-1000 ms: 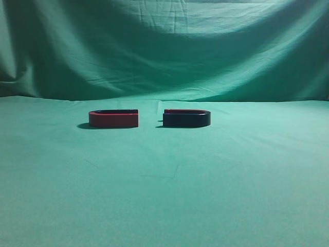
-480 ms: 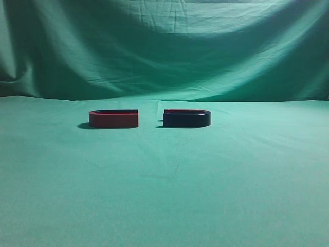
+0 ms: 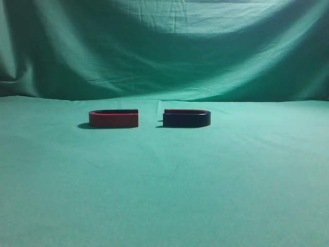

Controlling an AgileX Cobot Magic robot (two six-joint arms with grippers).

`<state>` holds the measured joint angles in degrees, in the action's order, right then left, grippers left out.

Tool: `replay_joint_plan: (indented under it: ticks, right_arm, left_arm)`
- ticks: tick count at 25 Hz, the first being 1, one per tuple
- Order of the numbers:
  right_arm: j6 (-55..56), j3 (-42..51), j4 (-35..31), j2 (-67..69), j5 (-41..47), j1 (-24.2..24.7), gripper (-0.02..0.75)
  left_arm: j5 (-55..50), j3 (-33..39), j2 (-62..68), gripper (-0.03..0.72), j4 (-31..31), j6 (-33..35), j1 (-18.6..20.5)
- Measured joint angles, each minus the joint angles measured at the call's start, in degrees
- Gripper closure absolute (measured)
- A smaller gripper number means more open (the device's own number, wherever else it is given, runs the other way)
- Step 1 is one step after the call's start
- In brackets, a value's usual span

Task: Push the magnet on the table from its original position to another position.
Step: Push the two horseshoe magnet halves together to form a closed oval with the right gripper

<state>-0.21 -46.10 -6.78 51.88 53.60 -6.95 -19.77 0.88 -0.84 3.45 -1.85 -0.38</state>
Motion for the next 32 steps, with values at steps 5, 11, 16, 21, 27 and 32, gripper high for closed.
replay_joint_plan:
  ticks: [5, 11, 16, 21, 27, 32]
  right_arm:
    - [0.0, -3.5, 0.0, 7.19, 0.84, -5.23, 0.738]
    - [0.44, -9.26, 0.0, 19.64, -0.73, -10.95, 0.738]
    - [2.61, -17.06, 0.82, 33.87, -1.07, -13.83, 0.738]
    - [5.3, -26.61, 2.35, 46.31, -0.62, -13.98, 0.738]
    - [5.77, -35.63, 2.35, 57.5, -0.62, -14.31, 0.738]
    - [5.77, -41.02, 2.35, 63.8, -0.62, -14.31, 0.738]
  left_arm:
    - [0.0, 0.0, 0.0, 0.316, 0.0, 0.0, 0.0]
    - [0.0, 0.0, 0.0, 0.316, 0.0, 0.0, 0.0]
    - [0.0, 0.0, 0.0, 0.316, 0.0, 0.0, 0.0]
    - [0.0, 0.0, 0.0, 0.316, 0.0, 0.0, 0.0]
    - [0.0, 0.0, 0.0, 0.316, 0.0, 0.0, 0.0]
    - [0.0, 0.0, 0.0, 0.316, 0.0, 0.0, 0.0]
